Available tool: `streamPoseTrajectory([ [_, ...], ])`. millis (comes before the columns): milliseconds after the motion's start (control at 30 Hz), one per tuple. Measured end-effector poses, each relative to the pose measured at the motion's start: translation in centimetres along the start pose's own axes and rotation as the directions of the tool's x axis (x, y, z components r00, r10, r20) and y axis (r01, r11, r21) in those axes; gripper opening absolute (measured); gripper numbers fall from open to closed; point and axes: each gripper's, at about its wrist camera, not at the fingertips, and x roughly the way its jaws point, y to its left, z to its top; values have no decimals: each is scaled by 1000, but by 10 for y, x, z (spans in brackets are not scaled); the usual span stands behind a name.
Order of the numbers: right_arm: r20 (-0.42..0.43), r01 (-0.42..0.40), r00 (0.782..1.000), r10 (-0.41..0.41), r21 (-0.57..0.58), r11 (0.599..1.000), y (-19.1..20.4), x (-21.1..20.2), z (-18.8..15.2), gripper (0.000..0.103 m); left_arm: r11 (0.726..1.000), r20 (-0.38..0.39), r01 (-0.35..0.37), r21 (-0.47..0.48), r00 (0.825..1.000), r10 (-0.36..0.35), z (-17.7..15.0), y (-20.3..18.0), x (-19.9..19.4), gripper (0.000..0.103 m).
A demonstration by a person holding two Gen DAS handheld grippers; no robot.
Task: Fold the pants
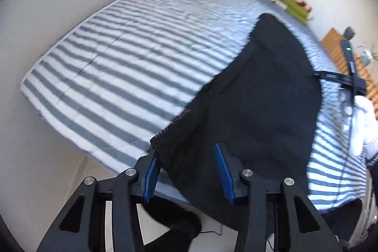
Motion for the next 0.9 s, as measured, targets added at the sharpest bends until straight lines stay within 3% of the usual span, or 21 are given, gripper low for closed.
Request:
streamPoseTrajectory([
  [67,17,69,997,-70,42,997,-21,-1,-1,30,999,3,-46,-2,999,46,-1,4,-3,47],
  [133,43,-30,999,23,172,985,-54,-15,-6,30,999,30,-39,-2,999,39,-2,0,-16,47],
  [200,76,-79,995,62,246,966,-83,-32,-16,30,999,57,-34,30,998,33,-1,-15,-28,47],
  [333,83,-82,995,62,256,963,-110,-47,-48,30,985,44,73,155,996,-80,7,-76,-32,48],
  [567,56,-140,990,131,200,970,-98,-22,-76,30,881,-70,259,395,965,-252,37,-246,18,48],
  [733,55,-184,983,177,186,965,-92,-10,-79,30,825,-158,265,499,964,-213,53,-333,78,48],
  [900,65,-217,976,209,170,961,-95,-9,-76,31,768,-141,159,621,986,-90,54,-373,126,48],
])
